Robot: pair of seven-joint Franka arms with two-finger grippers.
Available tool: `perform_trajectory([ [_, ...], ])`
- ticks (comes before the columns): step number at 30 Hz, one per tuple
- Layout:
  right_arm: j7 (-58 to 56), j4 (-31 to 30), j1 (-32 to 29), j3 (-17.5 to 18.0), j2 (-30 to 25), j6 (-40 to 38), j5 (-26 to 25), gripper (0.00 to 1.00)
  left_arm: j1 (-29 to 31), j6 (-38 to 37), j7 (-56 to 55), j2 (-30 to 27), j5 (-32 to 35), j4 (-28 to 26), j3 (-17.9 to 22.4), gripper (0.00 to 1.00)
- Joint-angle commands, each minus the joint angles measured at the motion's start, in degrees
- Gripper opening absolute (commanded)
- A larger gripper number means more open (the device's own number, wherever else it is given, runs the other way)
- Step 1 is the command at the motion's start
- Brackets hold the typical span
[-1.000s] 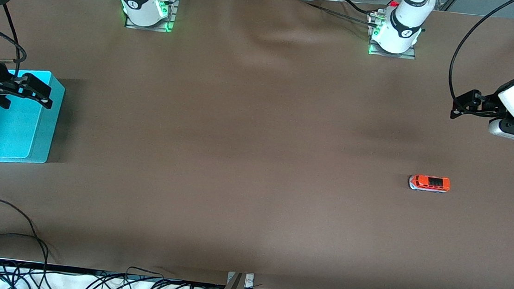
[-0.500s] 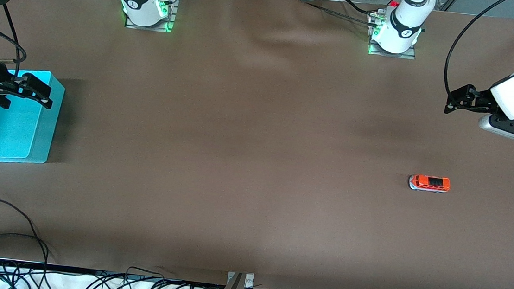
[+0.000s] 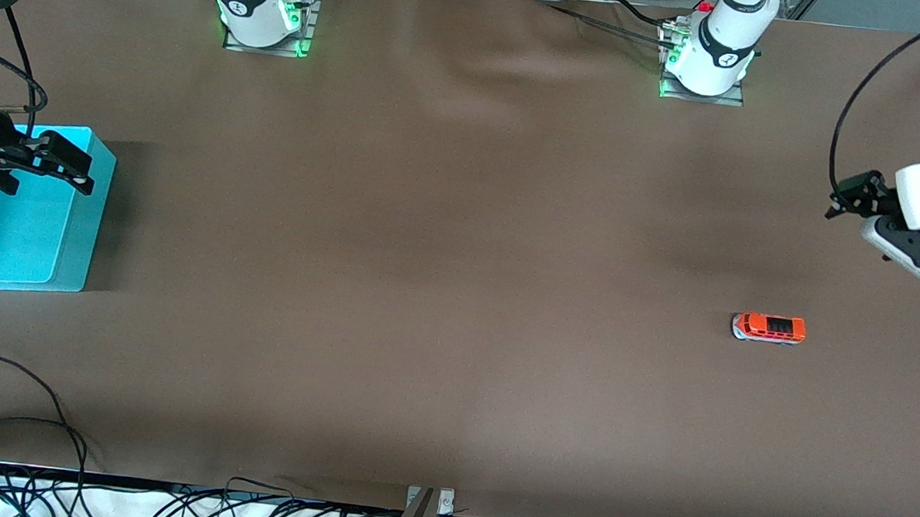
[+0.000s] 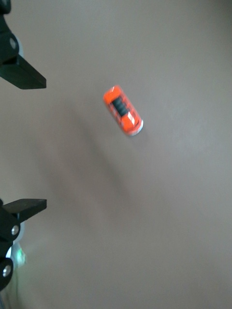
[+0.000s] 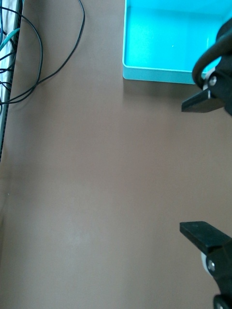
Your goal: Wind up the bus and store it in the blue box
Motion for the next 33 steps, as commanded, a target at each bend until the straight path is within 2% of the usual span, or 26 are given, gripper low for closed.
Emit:
perform_trajectory([
  [1, 0.08, 0.78, -0.15, 0.27, 0.27, 0.07, -0.79, 1.00, 0.53, 4.20, 9.95, 3.70, 6.43, 1.83, -0.26, 1.00],
  [7, 0.08, 0.78, -0.15, 0.27, 0.27, 0.33, -0.79, 1.00, 4.48, 7.27, 16.29, 7.12, 5.91, 1.13, -0.34, 1.00],
  [14, 0.08, 0.78, -0.16, 0.27, 0.27, 0.78, -0.79, 1.00, 8.44, 10.35, 30.70, 11.52, 2.40, 0.78, -0.34, 1.00],
  [19, 0.08, 0.78, -0.15, 0.27, 0.27, 0.86, -0.79, 1.00, 10.28, 12.55, 35.19, 14.60, 2.22, 0.43, -0.34, 1.00],
  [26, 0.08, 0.78, -0.15, 0.27, 0.27, 1.30, -0.79, 1.00, 10.20, 22.12, 43.27, 15.04, 2.22, -6.41, -0.52, 1.00],
  [33, 0.00, 0.78, -0.24, 0.27, 0.53, 1.39, -0.79, 1.00, 10.11, 28.62, 52.14, 15.04, 2.22, -11.87, -0.78, 1.00],
])
